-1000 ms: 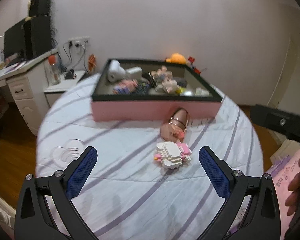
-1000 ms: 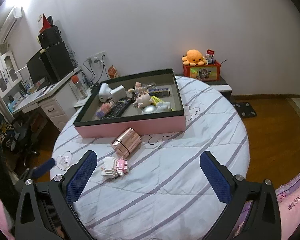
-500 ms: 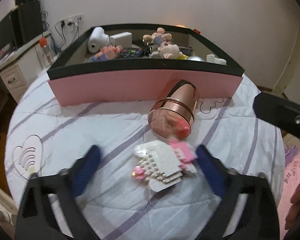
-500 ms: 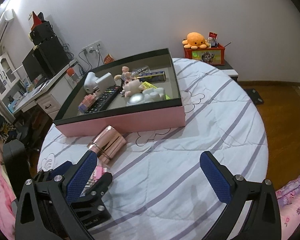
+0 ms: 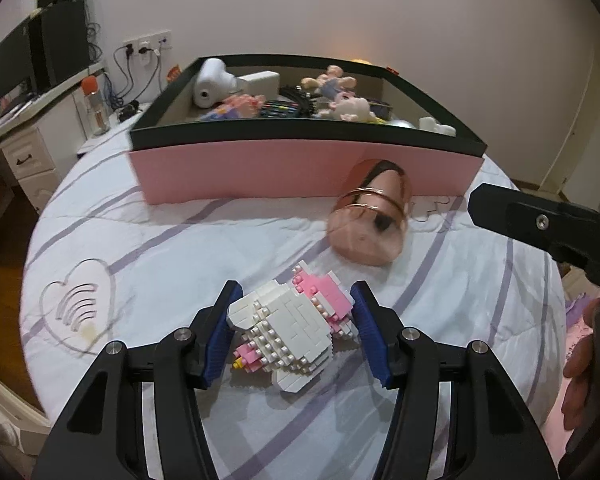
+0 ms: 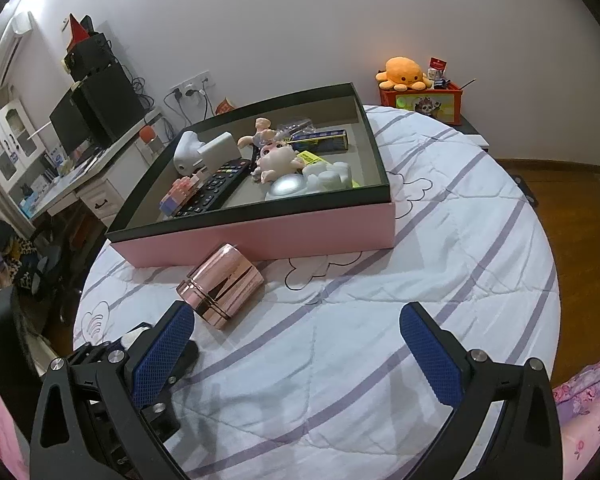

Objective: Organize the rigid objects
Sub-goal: 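Grasp the pink-white block figure with the left gripper while the right grasps the copper cup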

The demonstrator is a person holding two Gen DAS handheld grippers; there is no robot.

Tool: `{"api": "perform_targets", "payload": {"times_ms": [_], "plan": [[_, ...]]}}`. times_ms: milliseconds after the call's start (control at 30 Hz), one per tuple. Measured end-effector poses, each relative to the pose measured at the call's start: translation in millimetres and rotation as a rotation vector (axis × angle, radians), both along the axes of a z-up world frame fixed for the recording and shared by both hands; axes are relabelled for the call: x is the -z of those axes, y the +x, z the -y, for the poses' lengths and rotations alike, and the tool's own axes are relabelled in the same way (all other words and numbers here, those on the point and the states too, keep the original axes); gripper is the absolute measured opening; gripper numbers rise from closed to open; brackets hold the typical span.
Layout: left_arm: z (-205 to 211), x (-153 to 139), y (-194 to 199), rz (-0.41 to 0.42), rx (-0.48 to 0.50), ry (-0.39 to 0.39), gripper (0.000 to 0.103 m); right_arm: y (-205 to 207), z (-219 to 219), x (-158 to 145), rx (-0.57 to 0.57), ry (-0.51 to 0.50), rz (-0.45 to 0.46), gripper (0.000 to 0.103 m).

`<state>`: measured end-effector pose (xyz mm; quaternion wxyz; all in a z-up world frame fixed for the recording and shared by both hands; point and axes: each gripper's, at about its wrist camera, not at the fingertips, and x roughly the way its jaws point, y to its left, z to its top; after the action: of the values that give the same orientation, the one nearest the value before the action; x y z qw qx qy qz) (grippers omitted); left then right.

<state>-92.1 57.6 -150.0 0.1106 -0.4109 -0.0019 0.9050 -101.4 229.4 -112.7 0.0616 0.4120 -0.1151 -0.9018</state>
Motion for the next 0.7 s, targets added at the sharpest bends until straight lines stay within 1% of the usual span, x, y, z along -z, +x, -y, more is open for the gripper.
{"api": "perform_targets", "payload": {"times_ms": [233, 400, 500, 600, 667, 700], "plan": [[25.8, -7.3, -0.1, -0.019, -0.043, 0.006, 0.057, -13.5, 22.7, 7.8, -0.036, 0.018, 0.016, 0.103], [42.5, -10.3, -5.7, -0.033, -0.066, 0.006, 0.057, -28.4, 45.4, 20.7, -0.065, 0.041, 0.047, 0.103], [50.7, -11.1, -9.4, -0.04, -0.075, 0.005, 0.057, -37.6, 54.0, 29.2, -0.049, 0.05, 0.062, 0.103], [56.9, -11.4, -13.1, -0.04, -0.081, 0.013, 0.057, -47.1, 58.8, 36.3, -0.035, 0.038, 0.07, 0.103], [59.3, -11.6, -15.5, -0.041, -0.083, 0.016, 0.057, -51.3, 63.9, 39.2, -0.032, 0.057, 0.067, 0.103], [60.8, -11.5, -16.3, -0.041, -0.084, 0.019, 0.057, -53.2, 67.1, 40.2, -0.031, 0.07, 0.06, 0.1]]}}
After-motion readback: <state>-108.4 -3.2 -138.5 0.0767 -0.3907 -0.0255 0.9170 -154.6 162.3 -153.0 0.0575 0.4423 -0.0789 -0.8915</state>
